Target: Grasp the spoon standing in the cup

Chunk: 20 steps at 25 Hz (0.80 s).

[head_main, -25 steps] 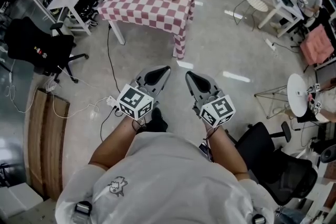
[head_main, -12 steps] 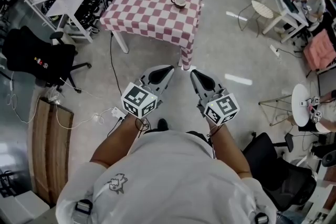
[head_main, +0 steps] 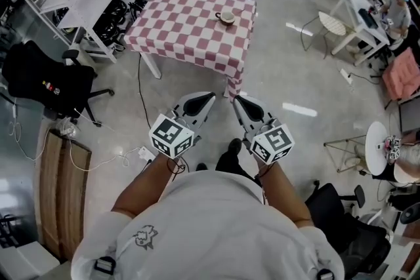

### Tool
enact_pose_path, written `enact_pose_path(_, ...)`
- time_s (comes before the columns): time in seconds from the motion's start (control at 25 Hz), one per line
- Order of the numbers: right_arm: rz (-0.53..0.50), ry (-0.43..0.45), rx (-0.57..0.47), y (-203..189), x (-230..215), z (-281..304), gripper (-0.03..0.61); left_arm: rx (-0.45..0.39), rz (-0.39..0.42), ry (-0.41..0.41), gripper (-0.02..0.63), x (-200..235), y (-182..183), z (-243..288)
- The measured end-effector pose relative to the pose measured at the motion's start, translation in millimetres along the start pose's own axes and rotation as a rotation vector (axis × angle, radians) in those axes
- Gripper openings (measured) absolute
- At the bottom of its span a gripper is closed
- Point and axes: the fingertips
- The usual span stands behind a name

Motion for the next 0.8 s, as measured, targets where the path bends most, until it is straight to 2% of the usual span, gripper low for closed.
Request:
enact_pose_path(0.24, 0.007, 0.039, -0.002, 11, -53, 23, 0.031, 0.014, 0.008, 0.04, 0.014, 27, 0, 48)
enact_pose_path(0.48, -0.005, 0.071, -0.001, 24, -117, 32, 0.031, 0.008, 0.001, 0.065, 0.014, 49, 4, 118)
enact_pose_path(0.8, -0.014, 0.091, 0.007, 46, -202, 27, 0.031, 0.006, 0.017, 0.084, 0.014, 54, 14, 200)
Point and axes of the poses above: the fingertips, and each gripper's own axes: z forward along the fingers, x to its left, y out of its top, and after that the axes turned 5 degrees about z, right-handed
